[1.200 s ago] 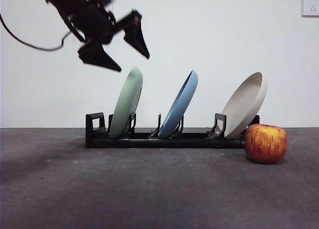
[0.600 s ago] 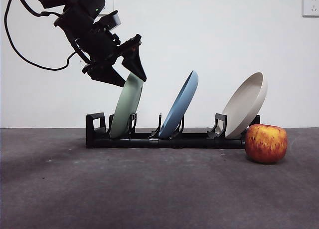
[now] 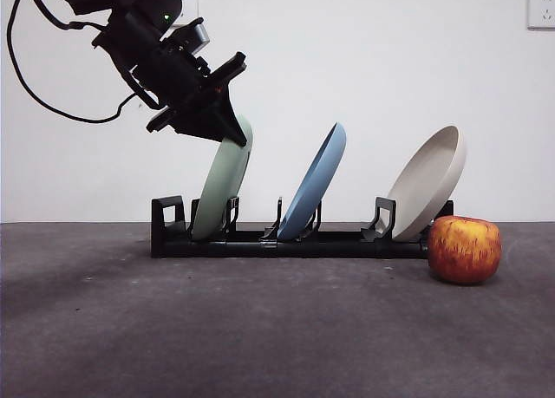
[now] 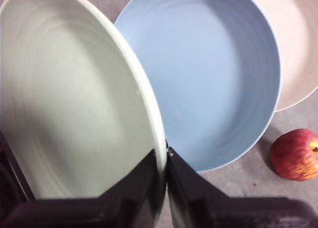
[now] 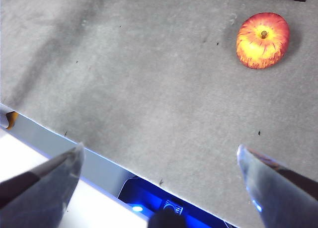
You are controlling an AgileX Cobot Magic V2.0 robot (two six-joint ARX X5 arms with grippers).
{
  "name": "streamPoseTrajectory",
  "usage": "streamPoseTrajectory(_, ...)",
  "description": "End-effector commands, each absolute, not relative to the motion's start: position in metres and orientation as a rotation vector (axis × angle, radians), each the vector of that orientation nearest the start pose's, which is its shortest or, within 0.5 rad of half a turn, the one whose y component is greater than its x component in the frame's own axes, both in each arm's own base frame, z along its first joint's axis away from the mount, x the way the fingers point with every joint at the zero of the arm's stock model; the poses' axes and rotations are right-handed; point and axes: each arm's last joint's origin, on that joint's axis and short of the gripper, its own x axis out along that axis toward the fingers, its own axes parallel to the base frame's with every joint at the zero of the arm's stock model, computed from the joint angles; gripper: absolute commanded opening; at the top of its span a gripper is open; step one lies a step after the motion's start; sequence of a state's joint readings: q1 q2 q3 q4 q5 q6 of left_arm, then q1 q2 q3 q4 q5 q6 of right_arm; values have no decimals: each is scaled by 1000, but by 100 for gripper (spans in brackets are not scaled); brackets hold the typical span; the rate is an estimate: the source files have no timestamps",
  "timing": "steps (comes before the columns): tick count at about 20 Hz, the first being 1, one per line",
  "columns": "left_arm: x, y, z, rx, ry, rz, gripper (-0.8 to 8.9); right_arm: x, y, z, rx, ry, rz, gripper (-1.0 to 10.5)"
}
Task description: Take the green plate from the plate rack,put the plate on the table,take the apple from the table,put the apple in the plate
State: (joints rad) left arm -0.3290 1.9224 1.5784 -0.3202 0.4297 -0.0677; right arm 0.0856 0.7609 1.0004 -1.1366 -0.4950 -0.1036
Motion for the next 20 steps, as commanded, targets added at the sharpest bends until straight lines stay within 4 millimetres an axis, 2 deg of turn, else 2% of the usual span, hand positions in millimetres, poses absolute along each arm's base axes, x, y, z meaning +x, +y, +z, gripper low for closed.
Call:
streamPoseTrajectory(1,408,-154,268,-122,709,-727,-9,109,23,330,90,855,588,689)
streamPoseTrajectory(5,403,-152,282,-119,670,-732,-9,109,23,330,91,855,588,689)
streamPoseTrajectory(12,379,-145,330,-104,551,-752,-8,109,23,330,90,854,589,689)
streamPoseTrajectory(15,353,-146,356,-49,513,-785,-8,109,23,330,90,854,589,688)
streamPoseTrajectory(20,282,-162,396,217,482,-760,-8,109,23,330,91,854,590,689)
